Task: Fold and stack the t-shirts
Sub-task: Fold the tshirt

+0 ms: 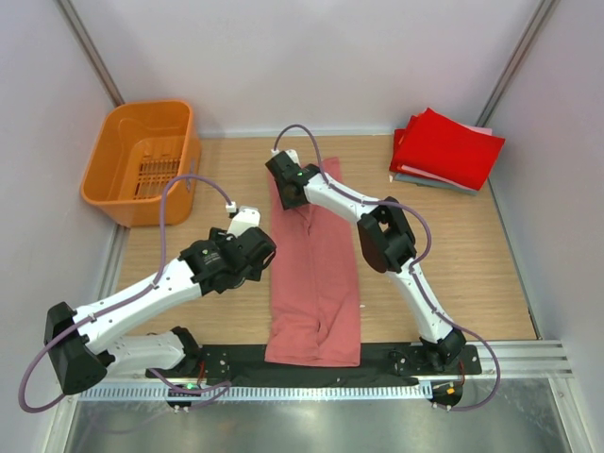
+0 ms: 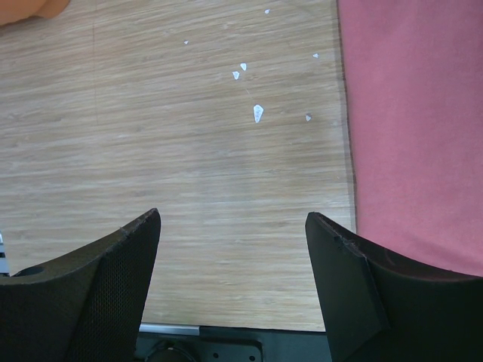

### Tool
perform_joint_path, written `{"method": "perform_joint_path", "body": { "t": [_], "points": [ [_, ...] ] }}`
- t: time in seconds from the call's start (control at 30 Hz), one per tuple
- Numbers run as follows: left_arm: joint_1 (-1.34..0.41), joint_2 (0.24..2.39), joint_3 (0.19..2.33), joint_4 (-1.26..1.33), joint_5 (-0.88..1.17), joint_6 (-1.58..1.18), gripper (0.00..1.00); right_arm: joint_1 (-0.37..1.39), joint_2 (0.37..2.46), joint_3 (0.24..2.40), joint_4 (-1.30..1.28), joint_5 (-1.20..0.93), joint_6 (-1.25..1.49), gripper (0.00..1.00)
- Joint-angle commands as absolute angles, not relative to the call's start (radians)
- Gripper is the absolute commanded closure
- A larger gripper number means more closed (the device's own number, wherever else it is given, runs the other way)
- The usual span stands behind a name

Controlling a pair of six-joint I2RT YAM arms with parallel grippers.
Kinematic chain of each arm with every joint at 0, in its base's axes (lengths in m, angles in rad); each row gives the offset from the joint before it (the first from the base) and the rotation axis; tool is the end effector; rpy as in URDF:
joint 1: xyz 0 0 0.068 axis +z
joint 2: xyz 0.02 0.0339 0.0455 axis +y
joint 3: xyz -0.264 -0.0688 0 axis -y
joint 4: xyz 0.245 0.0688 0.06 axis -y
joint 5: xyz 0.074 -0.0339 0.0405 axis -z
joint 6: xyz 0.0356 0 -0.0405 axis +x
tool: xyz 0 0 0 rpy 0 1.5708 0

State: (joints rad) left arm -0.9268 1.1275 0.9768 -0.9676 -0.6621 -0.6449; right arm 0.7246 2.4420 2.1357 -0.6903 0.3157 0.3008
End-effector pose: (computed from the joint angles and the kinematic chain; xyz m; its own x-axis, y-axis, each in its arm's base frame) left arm 0.1392 -0.1489 0.2827 -0.7137 0.1609 -0.6818 0.0505 0.9825 0.1790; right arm 0.4059 0.3445 0.1763 -0.7497 -0.2875 -0.5960 -0.2949 0.9515 -0.0881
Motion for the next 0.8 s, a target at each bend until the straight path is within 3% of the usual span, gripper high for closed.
{"method": "perform_joint_path", "body": {
  "t": [0.0, 0.13, 0.27, 0.37, 0.4, 0.57, 0.77],
  "points": [
    [-0.922, 1.108, 0.994, -0.94, -0.696, -0.641, 0.21, 0.726, 2.421, 2.174, -0.681, 0.356, 0.284, 0.59],
    [-0.92, 1.104, 0.996, -0.94, -0.699, -0.643, 0.21, 0.726, 2.43, 2.174, -0.681, 0.353, 0.287, 0.61],
    [-0.92, 1.104, 0.994, -0.942, -0.699, -0.644, 0.21, 0.726, 2.437, 2.174, -0.681, 0.35, 0.29, 0.71],
    [-0.92, 1.106, 0.994, -0.943, -0.701, -0.644, 0.21, 0.726, 2.438, 2.172, -0.683, 0.35, 0.288, 0.85],
    [-0.92, 1.106, 0.994, -0.943, -0.701, -0.644, 0.21, 0.726, 2.439, 2.172, -0.681, 0.35, 0.285, 0.98],
    [-0.92, 1.108, 0.994, -0.945, -0.703, -0.646, 0.21, 0.726, 2.407, 2.163, -0.695, 0.377, 0.291, 0.99],
    [-0.92, 1.109, 0.996, -0.946, -0.703, -0.646, 0.21, 0.716, 2.222, 1.973, -0.637, 0.463, 0.337, 0.99]
  ]
}}
